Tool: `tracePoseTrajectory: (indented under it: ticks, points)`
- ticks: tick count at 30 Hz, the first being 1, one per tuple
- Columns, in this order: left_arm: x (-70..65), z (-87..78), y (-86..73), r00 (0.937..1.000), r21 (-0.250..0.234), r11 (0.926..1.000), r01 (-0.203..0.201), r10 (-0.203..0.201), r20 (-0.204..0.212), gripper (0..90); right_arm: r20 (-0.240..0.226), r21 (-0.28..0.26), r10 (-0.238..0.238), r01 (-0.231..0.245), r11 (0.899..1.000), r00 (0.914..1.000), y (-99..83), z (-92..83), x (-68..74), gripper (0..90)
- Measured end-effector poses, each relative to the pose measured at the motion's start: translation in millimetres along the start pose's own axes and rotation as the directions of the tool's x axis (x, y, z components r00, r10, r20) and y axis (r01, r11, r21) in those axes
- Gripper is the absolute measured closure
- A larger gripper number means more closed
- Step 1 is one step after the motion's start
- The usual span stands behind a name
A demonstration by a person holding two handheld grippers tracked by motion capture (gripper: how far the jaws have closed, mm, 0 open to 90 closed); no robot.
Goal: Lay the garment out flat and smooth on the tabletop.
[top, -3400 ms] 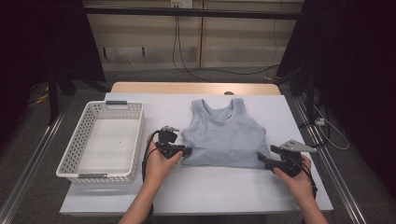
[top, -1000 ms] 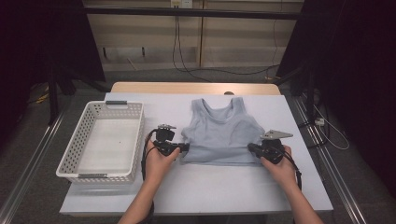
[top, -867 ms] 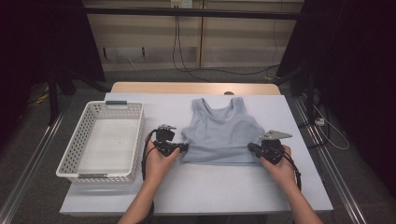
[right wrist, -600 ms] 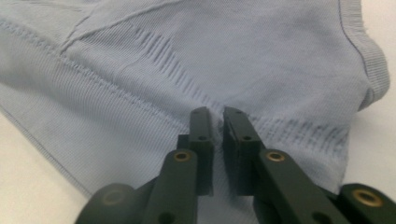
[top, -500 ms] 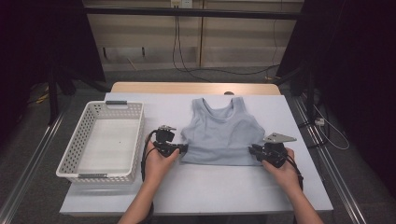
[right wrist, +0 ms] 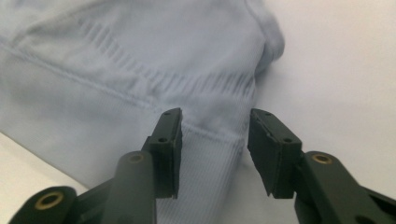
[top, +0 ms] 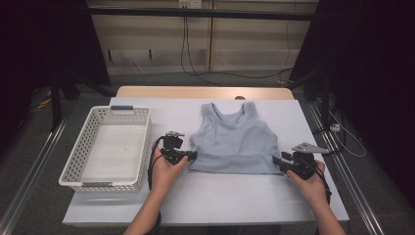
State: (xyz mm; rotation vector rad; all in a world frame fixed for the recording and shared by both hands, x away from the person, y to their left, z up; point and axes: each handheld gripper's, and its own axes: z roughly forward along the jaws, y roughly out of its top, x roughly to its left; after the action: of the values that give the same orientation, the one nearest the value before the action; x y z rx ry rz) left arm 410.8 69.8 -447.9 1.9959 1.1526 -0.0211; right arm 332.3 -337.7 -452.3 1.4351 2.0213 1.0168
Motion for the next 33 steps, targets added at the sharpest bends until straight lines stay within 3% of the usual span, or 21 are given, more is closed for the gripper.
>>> tracePoseTrajectory:
  ticks: [2,7,9,19,22,25,28,33]
  points:
    - [0.6,-0.6,0.2,1.0,-0.003,1.0,0.003,-0.003,-0.001,84.0,-0.001,0.035,0.001,-0.001,0.999,1.0,-3.0,4.6,-0.6,60.1]
    - [1.8,-3.5,-0.6,0.9998,-0.003,0.9998,0.02,-0.02,0.001,85.0,-0.018,0.04,0.012,-0.012,0.999,0.9998,-2.7,6.6,-2.7,82.2]
    - [1.2,-6.0,-1.6,0.9996,-0.003,0.9996,0.029,-0.029,0.005,85.3,-0.024,0.041,0.009,-0.008,0.999,0.9997,-1.8,6.5,-3.1,84.6]
    - [-0.5,-12.0,-1.7,0.9992,-0.008,0.9992,0.039,-0.039,0.01,83.4,-0.033,0.017,0.005,-0.004,1.0,0.9995,2.5,0.6,-1.8,85.4]
    - [-0.7,-11.8,0.8,0.9993,-0.009,0.9992,0.038,-0.038,0.007,79.4,-0.03,0.02,-0.009,0.009,1.0,0.9995,1.5,1.6,0.1,85.2]
    - [-1.4,-14.1,4.6,0.9993,-0.033,0.9988,0.036,-0.036,0.012,66.6,-0.036,0.013,-0.005,0.006,1.0,0.9993,2.0,0.9,-0.5,85.0]
    - [-3.4,-12.2,8.5,0.999,-0.036,0.9986,0.039,-0.039,0.023,60.0,-0.04,0.008,0.005,-0.005,1.0,0.9992,2.1,0.3,-1.4,84.8]
    - [-8.2,-4.8,17.6,0.9991,-0.036,0.9986,0.039,-0.039,0.017,59.6,-0.038,0.009,0.001,-0.001,1.0,0.9993,1.6,1.1,-0.5,84.6]
